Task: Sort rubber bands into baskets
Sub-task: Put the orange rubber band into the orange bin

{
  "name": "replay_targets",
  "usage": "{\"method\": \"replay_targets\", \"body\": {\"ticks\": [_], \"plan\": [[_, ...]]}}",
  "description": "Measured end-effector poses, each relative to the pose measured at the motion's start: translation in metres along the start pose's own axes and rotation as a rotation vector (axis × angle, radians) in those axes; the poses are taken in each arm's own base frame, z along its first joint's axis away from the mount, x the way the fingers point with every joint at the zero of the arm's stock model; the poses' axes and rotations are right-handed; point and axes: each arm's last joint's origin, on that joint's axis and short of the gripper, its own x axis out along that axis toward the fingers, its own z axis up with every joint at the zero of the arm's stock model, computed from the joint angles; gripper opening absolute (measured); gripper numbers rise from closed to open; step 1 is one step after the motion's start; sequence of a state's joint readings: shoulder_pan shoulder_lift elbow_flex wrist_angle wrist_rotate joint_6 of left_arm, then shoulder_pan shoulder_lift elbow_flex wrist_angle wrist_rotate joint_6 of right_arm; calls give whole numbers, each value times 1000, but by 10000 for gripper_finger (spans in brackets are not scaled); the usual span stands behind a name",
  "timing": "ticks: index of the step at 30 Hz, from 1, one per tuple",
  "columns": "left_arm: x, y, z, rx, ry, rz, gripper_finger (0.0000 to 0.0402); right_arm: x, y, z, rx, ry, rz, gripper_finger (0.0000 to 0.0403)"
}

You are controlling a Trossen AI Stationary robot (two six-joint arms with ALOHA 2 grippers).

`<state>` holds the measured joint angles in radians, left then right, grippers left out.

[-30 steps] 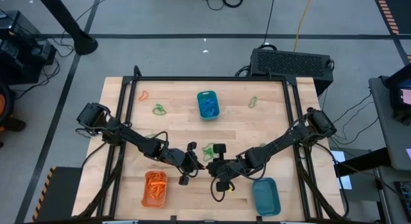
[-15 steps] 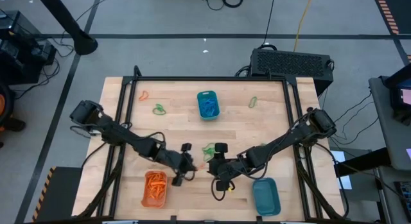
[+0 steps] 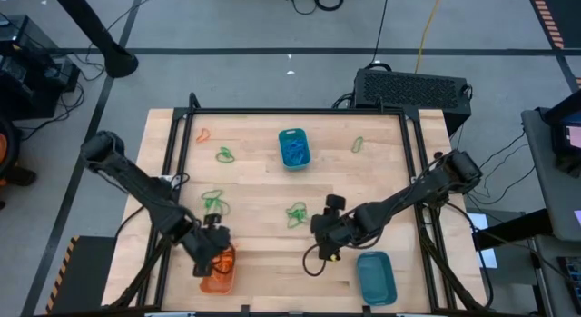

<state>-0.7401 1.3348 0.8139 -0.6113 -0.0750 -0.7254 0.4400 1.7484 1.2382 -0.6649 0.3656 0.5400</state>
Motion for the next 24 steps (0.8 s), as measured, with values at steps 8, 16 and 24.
{"method": "replay_targets", "body": {"ticks": [8,16,24], "plan": [[-2,-13,-16,-32,68,-28,0,-2,-12,-18,82,176,-126,176],[-1,-13,-17,-29,58,-26,11,-4,-15,-32,130,266,-187,168],[-1,-12,-16,28,20,9,77,19,-34,-79,184,471,-230,168]]}}
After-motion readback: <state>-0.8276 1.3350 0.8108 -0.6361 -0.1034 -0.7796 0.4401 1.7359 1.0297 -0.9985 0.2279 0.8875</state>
